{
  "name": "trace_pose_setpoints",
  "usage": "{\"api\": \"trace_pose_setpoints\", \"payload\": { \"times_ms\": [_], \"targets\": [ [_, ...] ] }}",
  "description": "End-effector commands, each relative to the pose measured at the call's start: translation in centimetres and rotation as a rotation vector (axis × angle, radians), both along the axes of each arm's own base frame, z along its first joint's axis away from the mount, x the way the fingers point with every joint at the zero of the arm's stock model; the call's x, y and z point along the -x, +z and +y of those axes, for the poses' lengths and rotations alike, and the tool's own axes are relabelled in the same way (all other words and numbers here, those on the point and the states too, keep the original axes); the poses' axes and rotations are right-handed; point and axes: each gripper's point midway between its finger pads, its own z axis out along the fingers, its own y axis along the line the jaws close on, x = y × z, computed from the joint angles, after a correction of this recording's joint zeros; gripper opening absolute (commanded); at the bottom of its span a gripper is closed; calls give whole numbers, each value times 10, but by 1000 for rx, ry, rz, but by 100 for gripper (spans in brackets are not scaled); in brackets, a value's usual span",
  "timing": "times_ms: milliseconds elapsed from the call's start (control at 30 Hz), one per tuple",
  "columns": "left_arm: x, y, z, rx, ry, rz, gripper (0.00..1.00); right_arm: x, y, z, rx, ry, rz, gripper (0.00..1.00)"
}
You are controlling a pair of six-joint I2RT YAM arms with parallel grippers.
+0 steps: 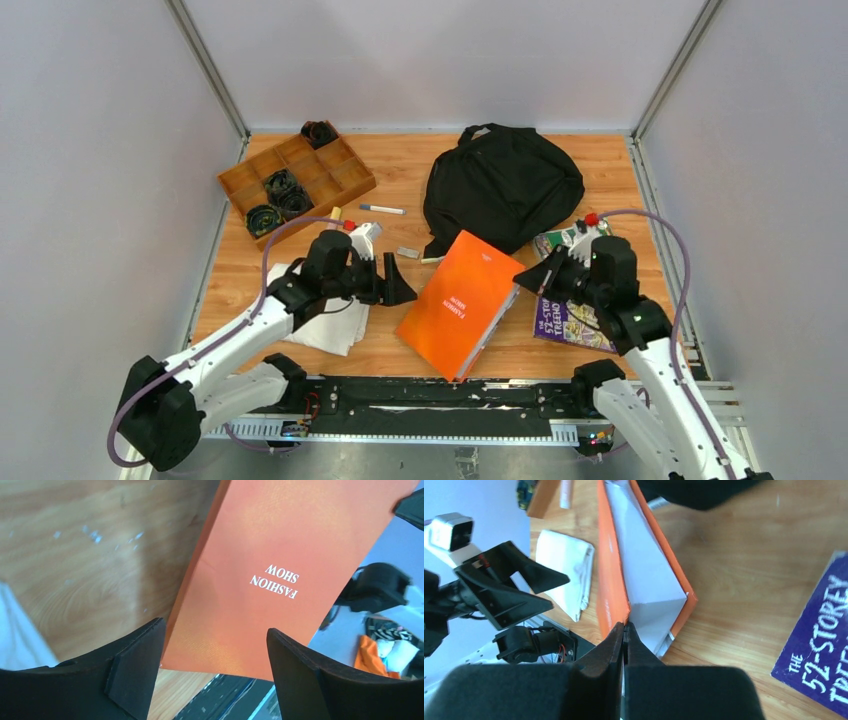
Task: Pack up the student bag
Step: Pick up the book from the center of the board.
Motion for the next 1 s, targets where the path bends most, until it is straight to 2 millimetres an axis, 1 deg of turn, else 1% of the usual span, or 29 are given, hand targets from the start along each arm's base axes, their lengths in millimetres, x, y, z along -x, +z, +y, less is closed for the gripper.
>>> {"api": "trace_pose_setpoints", "payload": {
  "times_ms": [0, 100, 133, 167, 300, 333, 367, 400, 467, 567, 633, 733, 800, 867, 933, 967],
  "targets": [
    [-17, 61, -29, 195, -55, -155, 80, -2, 40, -14, 152, 64, -146, 0],
    [-34, 94, -39, 220, -72, -242, 80, -7, 56, -14, 183, 86, -198, 0],
    [-38, 98, -40, 199, -75, -246, 80, -9, 59, -13, 186, 99, -215, 0],
    [-43, 107, -42, 191, -78, -267, 80, -11, 63, -12, 190, 111, -241, 0],
    [-60, 146, -50, 191, -101, -366, 80, -16, 83, -1, 184, 201, -347, 0],
    [-62, 154, -52, 189, -123, -395, 80, -16, 89, 1, 182, 221, -375, 0],
    [-59, 165, -57, 196, -180, -433, 80, -16, 94, 3, 183, 241, -394, 0],
    [-61, 172, -59, 179, -225, -485, 81, -15, 98, 5, 186, 263, -417, 0],
    [-63, 188, -63, 161, -299, -570, 83, -13, 103, 8, 187, 303, -446, 0],
    [-66, 204, -70, 129, -408, -650, 84, -8, 109, 12, 188, 352, -477, 0],
    [-74, 220, -73, 104, -433, -731, 83, -5, 113, 14, 182, 377, -492, 0],
    [-81, 237, -76, 78, -492, -879, 84, 2, 120, 22, 146, 437, -513, 0],
    [-80, 243, -78, 68, -550, -941, 89, 6, 124, 25, 131, 475, -533, 0],
    [-77, 244, -81, 54, -626, -968, 91, 10, 129, 29, 120, 514, -552, 0],
    [-76, 240, -81, 22, -694, -962, 92, 14, 132, 32, 106, 553, -562, 0],
    [-72, 238, -82, 20, -736, -951, 92, 16, 132, 34, 98, 574, -563, 0]
  ]
}}
